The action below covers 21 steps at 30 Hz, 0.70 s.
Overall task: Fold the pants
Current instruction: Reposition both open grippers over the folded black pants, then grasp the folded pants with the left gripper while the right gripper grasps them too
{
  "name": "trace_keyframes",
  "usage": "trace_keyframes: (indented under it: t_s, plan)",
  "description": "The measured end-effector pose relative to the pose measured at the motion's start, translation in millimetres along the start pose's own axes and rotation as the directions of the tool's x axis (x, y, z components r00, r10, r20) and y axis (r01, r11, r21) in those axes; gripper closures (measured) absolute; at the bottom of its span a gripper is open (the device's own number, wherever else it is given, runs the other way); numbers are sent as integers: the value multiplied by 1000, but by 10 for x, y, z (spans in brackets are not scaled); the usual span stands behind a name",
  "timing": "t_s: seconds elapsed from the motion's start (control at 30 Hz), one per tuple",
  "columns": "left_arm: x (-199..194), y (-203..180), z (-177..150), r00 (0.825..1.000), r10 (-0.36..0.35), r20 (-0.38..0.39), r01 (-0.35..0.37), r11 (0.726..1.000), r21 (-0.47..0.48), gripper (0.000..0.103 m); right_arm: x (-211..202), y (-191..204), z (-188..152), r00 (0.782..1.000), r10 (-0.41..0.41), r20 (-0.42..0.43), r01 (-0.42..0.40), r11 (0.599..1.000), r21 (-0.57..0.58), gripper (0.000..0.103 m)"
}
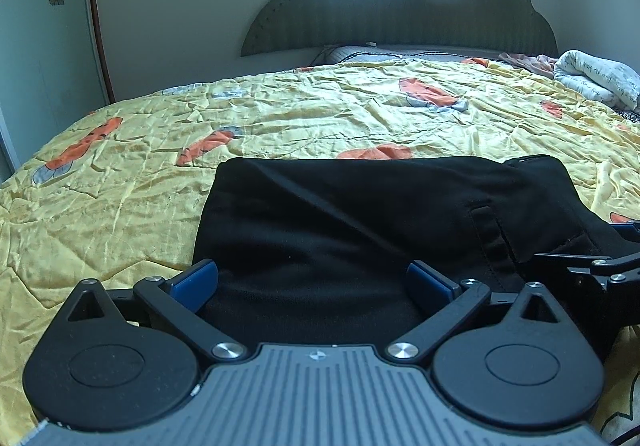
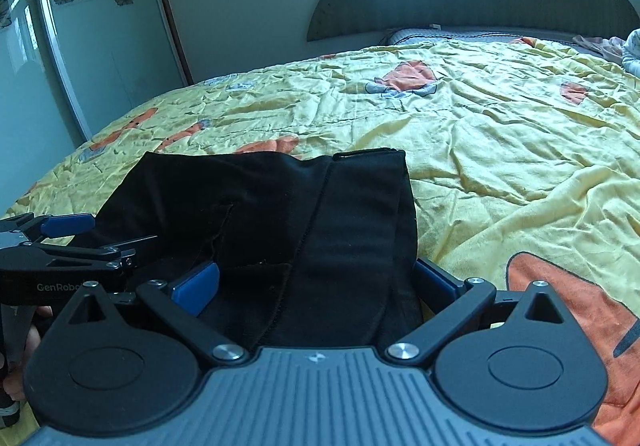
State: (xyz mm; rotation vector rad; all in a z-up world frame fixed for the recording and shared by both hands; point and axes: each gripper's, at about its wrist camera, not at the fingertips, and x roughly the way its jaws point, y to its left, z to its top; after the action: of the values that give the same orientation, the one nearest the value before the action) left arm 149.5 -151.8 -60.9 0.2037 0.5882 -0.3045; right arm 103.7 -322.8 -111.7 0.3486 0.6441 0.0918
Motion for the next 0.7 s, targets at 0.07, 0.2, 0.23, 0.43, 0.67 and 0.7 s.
trace_keyframes:
  t_s: [0.07, 0.2, 0.23, 0.43, 0.67, 0.7]
  plan:
    - [-4, -2, -3, 1000, 1, 1, -1, 1000, 0, 1, -1, 0, -1, 1000, -1, 0, 1, 1000, 0, 0]
    - [-19, -13, -12, 1000, 5, 6, -5, 1000, 2, 1, 1, -6, -2, 1000, 2, 1, -2, 1000, 6, 0]
    - [-21, -18, -13, 1000, 6, 8, -6, 1000, 3, 1, 1, -6, -2, 1000, 2, 1, -2, 1000, 8, 0]
    - [-23, -12, -18, 1000, 1, 10, -1, 1000, 1, 1, -14, -59, -7, 1000, 19, 12, -19, 999, 45, 0]
    - [-116, 132, 42, 999, -46, -14, 46, 998, 38, 1, -38, -159, 12, 998, 66, 17, -67, 995, 79, 0]
    - [-123, 184, 59, 998, -58, -30, 59, 997, 43, 1, -40, -176, 23, 997, 77, 8, -77, 994, 73, 0]
